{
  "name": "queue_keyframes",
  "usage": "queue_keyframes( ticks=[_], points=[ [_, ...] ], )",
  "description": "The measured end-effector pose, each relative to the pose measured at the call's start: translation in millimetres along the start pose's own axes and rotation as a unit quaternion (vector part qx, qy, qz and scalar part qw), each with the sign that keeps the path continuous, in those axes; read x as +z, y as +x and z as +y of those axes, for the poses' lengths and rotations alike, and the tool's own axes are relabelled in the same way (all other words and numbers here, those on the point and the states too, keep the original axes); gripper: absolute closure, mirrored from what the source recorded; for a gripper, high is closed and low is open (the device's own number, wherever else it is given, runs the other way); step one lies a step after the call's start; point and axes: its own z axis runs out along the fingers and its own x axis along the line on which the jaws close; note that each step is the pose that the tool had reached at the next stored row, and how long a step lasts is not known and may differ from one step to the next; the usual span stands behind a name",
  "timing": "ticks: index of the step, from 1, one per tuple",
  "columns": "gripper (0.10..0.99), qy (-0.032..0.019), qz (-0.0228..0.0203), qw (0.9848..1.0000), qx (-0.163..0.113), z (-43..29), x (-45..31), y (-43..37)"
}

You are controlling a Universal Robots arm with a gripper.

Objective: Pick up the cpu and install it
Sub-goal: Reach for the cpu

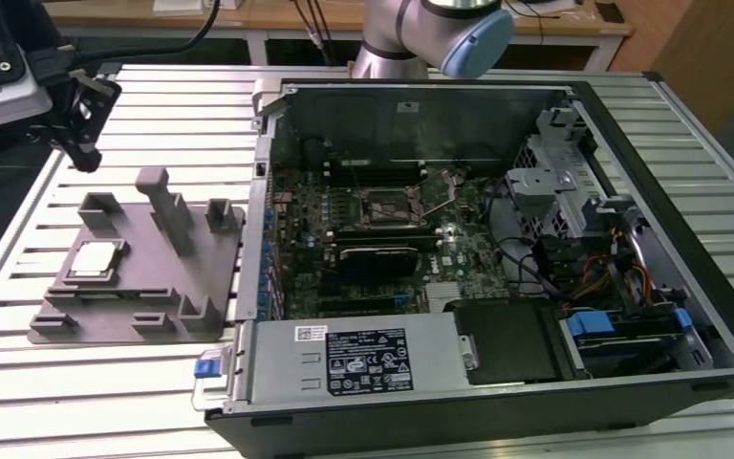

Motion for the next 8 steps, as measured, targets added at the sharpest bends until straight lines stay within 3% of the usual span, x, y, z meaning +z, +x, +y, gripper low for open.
queue_keyframes(
  ticks=[8],
  points=[
    [0.98,0.0,0.0,1.0,0.0,-1.4,5.7,3.6]
  ],
)
